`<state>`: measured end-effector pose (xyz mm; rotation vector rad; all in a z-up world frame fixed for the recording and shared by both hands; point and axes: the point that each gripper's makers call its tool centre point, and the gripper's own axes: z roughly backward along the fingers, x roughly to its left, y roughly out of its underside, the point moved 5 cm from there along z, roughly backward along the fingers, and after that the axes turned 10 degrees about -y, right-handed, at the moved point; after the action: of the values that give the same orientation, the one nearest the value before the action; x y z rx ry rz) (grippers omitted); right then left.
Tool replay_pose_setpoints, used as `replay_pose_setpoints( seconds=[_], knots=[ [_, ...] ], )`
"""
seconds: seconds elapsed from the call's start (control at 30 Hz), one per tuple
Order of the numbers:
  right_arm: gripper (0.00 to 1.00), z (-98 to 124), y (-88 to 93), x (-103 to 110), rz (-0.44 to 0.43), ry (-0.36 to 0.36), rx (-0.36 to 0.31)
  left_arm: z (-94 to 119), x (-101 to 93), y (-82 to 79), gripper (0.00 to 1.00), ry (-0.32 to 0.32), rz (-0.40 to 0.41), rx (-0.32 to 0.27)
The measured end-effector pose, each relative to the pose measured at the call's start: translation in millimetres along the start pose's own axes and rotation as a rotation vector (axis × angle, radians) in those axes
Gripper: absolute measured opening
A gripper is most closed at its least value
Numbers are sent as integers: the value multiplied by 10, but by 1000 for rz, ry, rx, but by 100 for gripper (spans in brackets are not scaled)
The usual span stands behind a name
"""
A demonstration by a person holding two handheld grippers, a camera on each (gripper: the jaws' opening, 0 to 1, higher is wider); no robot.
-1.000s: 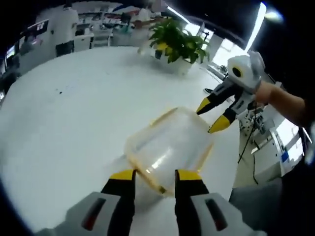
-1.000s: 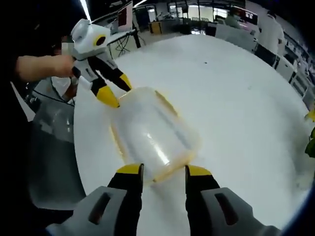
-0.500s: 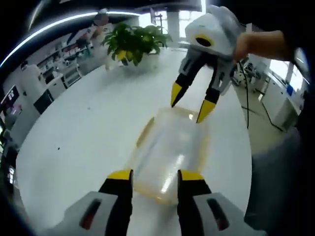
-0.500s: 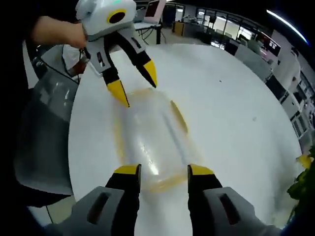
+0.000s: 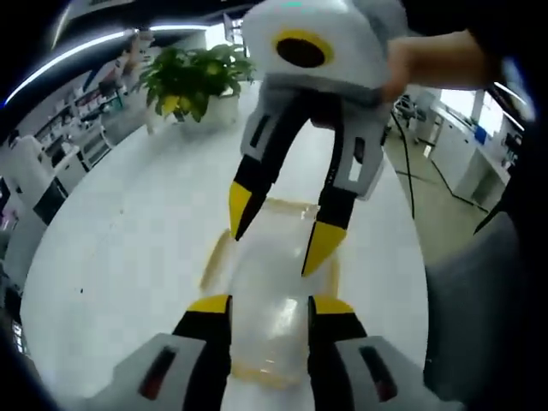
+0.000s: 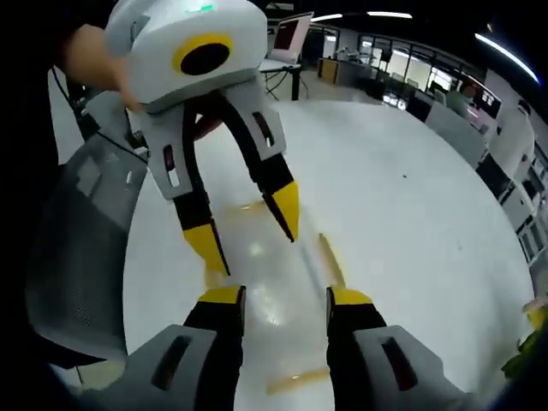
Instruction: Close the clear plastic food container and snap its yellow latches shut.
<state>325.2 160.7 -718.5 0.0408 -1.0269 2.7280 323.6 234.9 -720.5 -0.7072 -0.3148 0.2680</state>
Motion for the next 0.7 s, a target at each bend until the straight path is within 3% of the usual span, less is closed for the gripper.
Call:
replay_pose_setpoints(
  seconds=[0.33,0.7],
  knots=[
    [36,-44,-124,-97,26,-18,6,34,-104,-67,34,18,11,-24],
    [37,-64,-148,-219,49,-86,100,-7,-243,-97,40,54,-14,-32]
  ],
)
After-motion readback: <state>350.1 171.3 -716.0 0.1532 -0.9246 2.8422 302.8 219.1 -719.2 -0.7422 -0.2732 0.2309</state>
